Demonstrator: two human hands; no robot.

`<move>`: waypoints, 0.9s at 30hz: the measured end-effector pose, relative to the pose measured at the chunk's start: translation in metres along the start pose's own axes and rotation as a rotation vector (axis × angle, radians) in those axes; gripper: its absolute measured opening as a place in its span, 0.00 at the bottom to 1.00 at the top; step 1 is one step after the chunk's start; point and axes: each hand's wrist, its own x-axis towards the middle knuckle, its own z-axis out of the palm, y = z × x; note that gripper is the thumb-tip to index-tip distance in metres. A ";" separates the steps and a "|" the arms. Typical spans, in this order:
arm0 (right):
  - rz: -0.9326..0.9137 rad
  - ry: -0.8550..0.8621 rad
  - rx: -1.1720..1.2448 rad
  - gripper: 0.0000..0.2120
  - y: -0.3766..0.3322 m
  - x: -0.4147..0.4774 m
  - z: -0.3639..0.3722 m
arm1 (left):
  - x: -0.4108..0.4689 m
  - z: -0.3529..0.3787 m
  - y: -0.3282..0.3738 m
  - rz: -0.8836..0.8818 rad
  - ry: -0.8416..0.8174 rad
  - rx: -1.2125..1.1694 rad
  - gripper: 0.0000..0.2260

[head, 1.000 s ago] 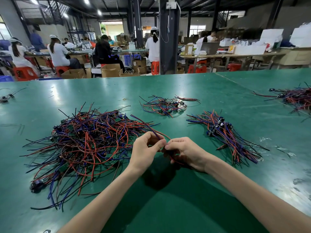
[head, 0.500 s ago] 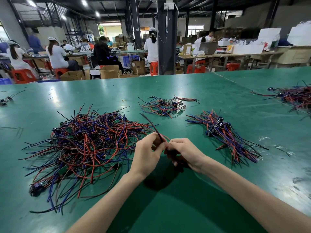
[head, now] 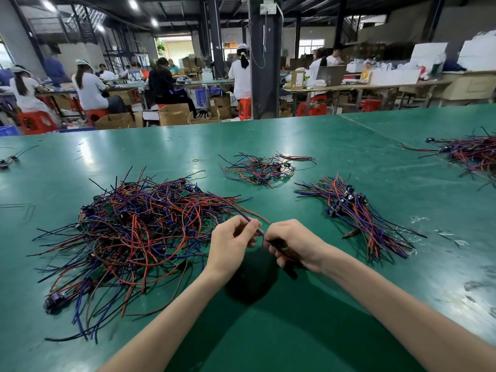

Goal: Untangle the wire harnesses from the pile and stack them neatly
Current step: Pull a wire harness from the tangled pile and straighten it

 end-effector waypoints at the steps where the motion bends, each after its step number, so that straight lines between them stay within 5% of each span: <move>1: -0.006 0.004 -0.002 0.12 0.000 0.000 0.000 | 0.000 0.000 0.000 0.010 0.000 0.021 0.08; 9: -0.006 0.034 -0.065 0.12 0.006 0.001 0.001 | 0.001 -0.001 -0.002 0.338 -0.036 0.495 0.07; 19: -0.006 0.031 -0.017 0.12 0.003 0.001 0.000 | 0.013 -0.010 0.001 0.013 0.110 0.114 0.09; 27: -0.023 0.015 -0.052 0.11 0.003 0.000 0.001 | 0.011 -0.016 -0.006 0.463 0.047 0.659 0.08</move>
